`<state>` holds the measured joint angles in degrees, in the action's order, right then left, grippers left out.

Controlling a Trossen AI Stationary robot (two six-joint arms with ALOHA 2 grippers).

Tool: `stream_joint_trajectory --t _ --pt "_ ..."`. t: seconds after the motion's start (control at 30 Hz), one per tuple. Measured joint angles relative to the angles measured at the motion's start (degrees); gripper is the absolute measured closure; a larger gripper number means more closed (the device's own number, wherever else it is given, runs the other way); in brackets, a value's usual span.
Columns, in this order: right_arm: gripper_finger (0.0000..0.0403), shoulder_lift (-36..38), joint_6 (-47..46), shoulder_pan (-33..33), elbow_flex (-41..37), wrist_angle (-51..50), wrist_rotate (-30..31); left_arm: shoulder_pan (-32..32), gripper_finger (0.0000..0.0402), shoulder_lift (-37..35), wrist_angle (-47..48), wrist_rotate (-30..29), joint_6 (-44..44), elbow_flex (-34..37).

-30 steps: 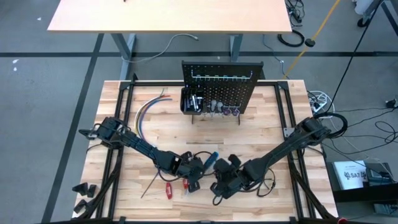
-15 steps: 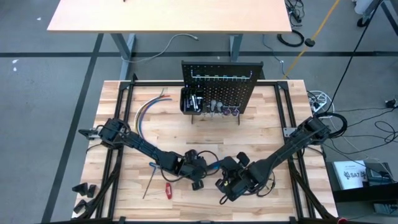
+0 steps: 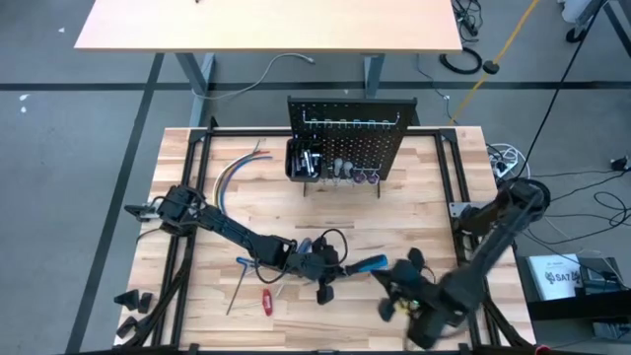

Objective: Hang tools onto peg board
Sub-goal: Hang the blue flat screwdriver on the peg board

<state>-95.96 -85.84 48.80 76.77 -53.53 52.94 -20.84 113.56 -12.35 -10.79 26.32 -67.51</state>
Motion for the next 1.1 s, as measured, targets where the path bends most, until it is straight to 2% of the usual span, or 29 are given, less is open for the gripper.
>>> stream_joint_trajectory --t 0.2,0.37,0.53,0.77,0.93,1.1 --pt "0.0403 2.18 0.01 8.78 0.00 0.04 16.85 -0.53 0.0367 -0.07 -8.32 2.48 -3.24 -0.02" --pt "0.0403 2.16 1.28 13.02 -0.02 0.04 24.68 -0.68 0.0367 -4.14 -9.33 1.50 -6.04 -0.02" --pt "0.0403 2.03 2.40 13.94 -0.02 0.17 26.74 -1.83 0.0367 -12.06 -9.88 -3.03 -12.35 -0.11" --pt "0.0403 0.89 2.95 13.70 -0.02 0.02 26.72 -6.07 0.0367 -21.63 -11.92 -18.04 -27.08 -0.11" --pt "0.0403 0.56 2.71 12.91 -0.04 0.06 26.63 -8.01 0.0367 -27.57 -13.14 -27.29 -33.48 0.13" --pt "0.0403 -0.85 2.58 12.14 -0.04 0.12 25.94 -8.35 0.0367 -32.85 -22.04 -37.19 -37.30 3.65"
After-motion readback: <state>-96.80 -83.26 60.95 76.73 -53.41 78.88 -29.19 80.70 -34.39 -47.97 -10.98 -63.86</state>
